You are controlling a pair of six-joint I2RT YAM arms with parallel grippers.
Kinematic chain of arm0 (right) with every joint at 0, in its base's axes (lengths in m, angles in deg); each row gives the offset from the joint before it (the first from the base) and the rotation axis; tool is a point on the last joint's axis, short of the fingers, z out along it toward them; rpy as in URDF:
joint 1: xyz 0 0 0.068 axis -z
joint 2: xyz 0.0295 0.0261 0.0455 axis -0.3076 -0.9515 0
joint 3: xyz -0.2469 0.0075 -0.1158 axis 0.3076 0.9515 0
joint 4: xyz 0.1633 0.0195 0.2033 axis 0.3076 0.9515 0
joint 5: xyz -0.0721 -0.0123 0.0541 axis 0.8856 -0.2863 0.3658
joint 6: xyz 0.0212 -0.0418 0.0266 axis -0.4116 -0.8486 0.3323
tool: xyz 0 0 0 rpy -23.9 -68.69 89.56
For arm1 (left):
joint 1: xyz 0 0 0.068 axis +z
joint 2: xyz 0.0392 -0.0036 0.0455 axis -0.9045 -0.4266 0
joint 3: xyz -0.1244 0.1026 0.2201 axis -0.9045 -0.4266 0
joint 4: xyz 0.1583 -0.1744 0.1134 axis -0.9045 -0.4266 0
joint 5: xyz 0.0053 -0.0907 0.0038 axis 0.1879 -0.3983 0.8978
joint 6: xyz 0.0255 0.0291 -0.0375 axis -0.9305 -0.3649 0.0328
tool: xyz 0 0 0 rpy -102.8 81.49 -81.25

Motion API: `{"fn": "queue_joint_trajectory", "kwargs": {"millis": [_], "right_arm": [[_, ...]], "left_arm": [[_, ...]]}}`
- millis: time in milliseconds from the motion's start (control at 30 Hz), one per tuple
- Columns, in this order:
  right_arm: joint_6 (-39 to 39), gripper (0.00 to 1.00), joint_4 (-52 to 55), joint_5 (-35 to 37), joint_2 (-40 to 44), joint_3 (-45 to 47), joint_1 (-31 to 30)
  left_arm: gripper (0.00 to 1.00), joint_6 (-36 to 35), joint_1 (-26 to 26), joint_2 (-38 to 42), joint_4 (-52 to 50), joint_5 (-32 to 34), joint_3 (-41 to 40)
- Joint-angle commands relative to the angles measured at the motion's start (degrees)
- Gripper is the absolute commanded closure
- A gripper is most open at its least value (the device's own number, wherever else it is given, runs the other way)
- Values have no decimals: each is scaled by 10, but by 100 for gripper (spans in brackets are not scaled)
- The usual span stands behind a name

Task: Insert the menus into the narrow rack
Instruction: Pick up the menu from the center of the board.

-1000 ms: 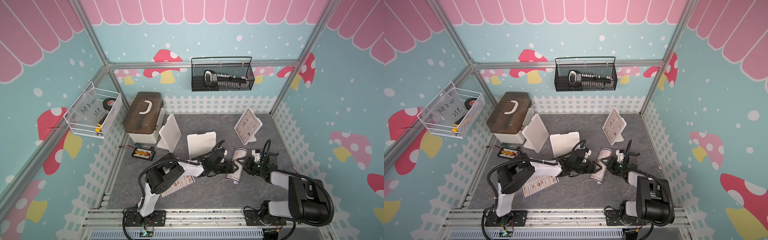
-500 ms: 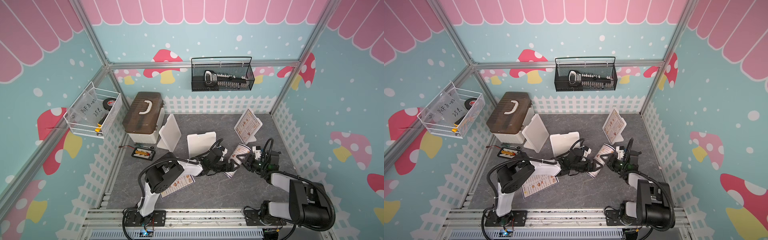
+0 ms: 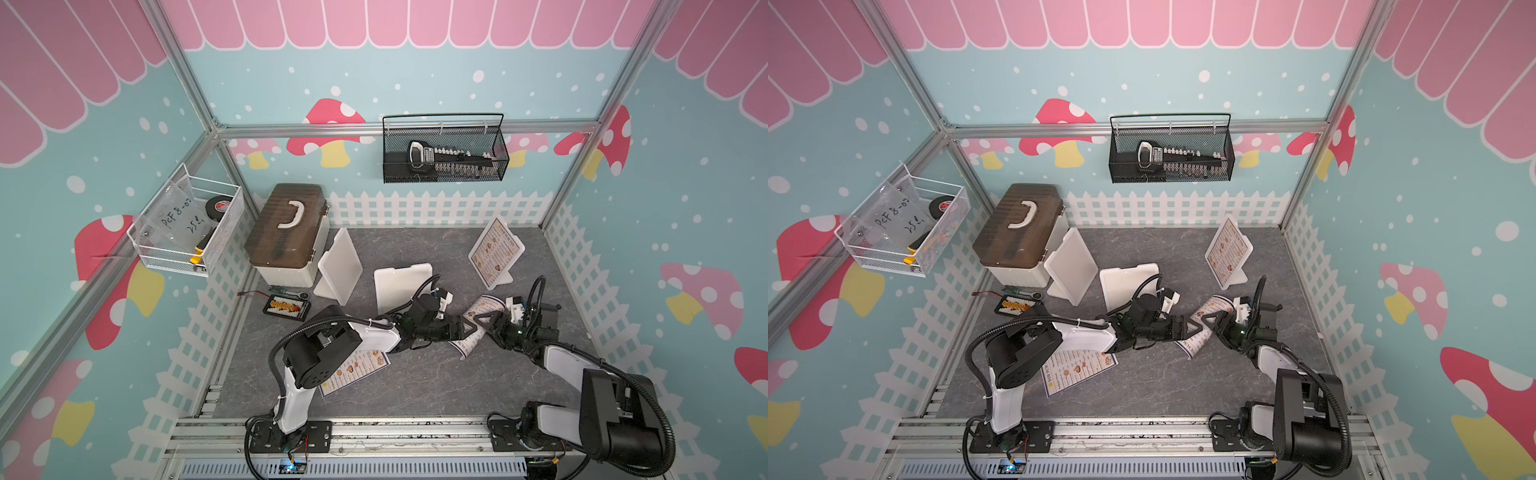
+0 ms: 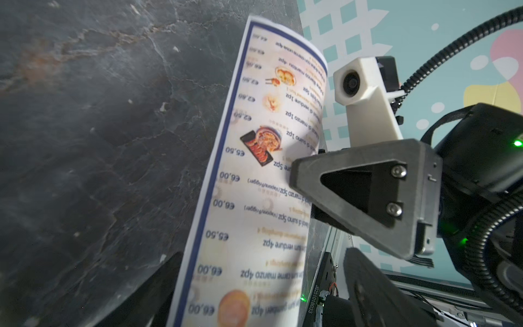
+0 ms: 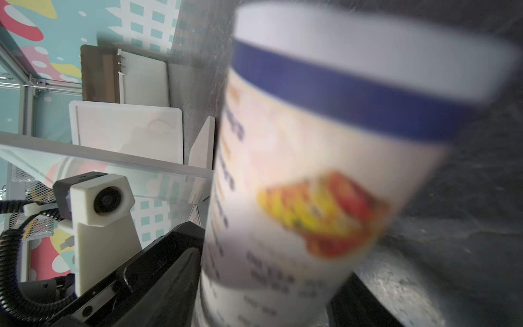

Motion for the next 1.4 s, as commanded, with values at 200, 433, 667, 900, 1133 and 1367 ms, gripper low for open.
{"fn": "queue_joint_trajectory", "kwargs": {"millis": [200,433,667,900,1133,1367], "right_arm": [[-35,28,61,40,8,-12,-1],[-39,28,68,44,8,-11,-1],[-43,28,76,49,4,-12,-1],[-42,29,77,56,3,-8,-1],[-38,30,68,59,0,-5,-1],[-27,31,44,51,-15,1,-1]], "left_arm": [[19,14,4,12,20,-6,-2],[32,29,3,1,41,-17,-2],[38,36,3,-4,49,-22,0],[39,55,4,-20,72,-37,4],[37,72,3,-40,72,-56,11],[32,65,-2,-51,35,-59,27]]}}
